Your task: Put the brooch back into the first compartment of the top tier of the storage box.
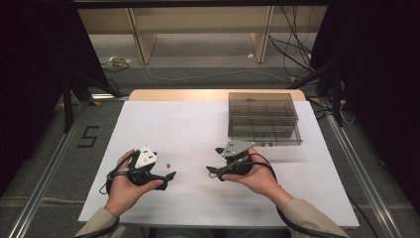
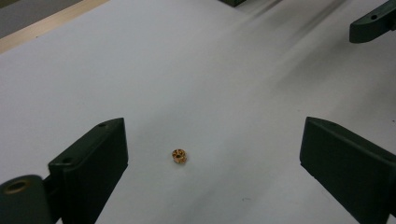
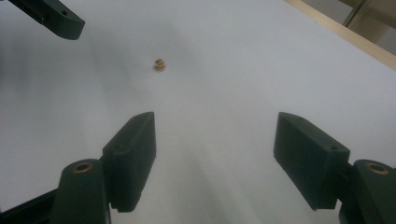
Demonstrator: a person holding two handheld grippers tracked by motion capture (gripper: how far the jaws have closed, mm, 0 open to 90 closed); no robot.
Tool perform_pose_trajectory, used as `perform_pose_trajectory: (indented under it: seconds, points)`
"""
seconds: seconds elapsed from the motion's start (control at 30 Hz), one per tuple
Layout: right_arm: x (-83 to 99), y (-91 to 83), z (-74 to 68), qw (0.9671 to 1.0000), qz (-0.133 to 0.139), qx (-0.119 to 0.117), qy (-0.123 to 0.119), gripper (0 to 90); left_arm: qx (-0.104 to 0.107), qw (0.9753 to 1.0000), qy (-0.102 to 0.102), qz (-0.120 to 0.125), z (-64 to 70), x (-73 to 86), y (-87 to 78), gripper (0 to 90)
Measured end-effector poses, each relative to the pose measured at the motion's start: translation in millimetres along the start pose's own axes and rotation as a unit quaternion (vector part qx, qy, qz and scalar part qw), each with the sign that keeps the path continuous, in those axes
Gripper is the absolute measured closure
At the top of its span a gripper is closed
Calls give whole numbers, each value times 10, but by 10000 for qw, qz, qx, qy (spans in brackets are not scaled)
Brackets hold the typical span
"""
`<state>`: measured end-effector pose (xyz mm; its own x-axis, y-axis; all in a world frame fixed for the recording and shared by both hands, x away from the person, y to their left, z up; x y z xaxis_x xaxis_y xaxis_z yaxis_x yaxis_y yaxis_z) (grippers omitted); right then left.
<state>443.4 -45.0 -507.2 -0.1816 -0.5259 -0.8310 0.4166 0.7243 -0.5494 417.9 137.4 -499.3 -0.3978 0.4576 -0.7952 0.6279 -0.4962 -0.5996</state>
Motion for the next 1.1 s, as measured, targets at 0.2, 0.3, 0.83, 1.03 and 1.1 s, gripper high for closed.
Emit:
perform_pose_trajectory:
  seconds: [0.2,0.3,0.83,1.03,1.1]
  points:
    - [-45,90,-30,10000,4,-89,-19,312,27,10000,25,-2,16,13,-19,76]
    - [-80,149,-47,9999,10,-125,19,312,55,10000,-17,21,26,10,-19,76]
    - [-252,605,-170,9991,33,-411,79,317,92,9999,-2,58,45,-11,-18,77]
    - [-286,757,-192,9987,56,-499,104,327,124,9999,10,80,53,-18,-24,77]
    - [-285,812,-199,9986,49,-519,113,330,128,9999,12,81,57,-20,-23,77]
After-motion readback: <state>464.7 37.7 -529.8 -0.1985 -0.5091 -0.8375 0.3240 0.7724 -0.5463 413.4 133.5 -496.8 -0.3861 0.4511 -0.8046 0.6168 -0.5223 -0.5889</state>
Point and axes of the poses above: each handheld gripper's, and its own axes: y roughly forward along the jaws, x roughly out of its underside, z roughly to its right, the point moved 10 cm from there along y, roughly forward along the jaws
